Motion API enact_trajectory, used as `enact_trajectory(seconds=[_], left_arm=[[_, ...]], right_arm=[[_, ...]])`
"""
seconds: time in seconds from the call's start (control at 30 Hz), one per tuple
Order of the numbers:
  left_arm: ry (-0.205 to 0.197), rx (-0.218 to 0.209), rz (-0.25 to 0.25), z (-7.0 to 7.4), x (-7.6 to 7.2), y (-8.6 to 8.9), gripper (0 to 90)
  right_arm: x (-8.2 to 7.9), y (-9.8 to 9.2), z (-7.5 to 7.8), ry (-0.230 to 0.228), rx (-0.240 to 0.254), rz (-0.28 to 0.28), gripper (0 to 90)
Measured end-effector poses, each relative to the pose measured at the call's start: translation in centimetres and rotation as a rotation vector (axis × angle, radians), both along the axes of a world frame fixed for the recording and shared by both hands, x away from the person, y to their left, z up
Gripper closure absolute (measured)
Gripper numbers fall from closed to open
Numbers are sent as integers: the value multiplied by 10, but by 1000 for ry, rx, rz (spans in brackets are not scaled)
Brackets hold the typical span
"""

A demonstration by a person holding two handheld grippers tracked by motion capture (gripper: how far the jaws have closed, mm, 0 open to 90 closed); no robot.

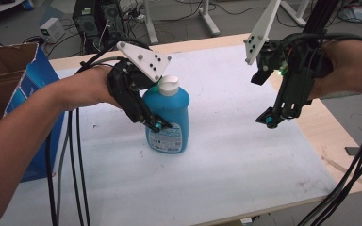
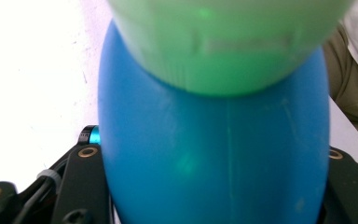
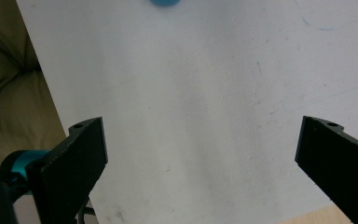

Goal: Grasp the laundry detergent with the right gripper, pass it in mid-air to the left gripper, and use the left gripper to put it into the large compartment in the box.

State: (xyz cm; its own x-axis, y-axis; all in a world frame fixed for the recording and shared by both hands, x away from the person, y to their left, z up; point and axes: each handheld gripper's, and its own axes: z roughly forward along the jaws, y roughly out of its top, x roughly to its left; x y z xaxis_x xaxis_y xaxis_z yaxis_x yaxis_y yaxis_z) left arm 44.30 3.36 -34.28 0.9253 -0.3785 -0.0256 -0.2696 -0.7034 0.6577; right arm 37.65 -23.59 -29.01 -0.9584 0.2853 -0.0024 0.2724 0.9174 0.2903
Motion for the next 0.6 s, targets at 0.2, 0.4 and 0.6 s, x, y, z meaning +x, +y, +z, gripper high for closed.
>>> enact_trajectory(seconds=[0.2,0.4,0.6], left_arm=[[43,28,63,-5,-1,4,349],[64,18,119,-3,-2,12,249],[77,-10,170,5,-4,14,202]], right_arm=[[0,1,-1,2,-1,0,13],[0,3,-2,0,-3,9,13],[-3,3,-1,-3,-2,5,13]])
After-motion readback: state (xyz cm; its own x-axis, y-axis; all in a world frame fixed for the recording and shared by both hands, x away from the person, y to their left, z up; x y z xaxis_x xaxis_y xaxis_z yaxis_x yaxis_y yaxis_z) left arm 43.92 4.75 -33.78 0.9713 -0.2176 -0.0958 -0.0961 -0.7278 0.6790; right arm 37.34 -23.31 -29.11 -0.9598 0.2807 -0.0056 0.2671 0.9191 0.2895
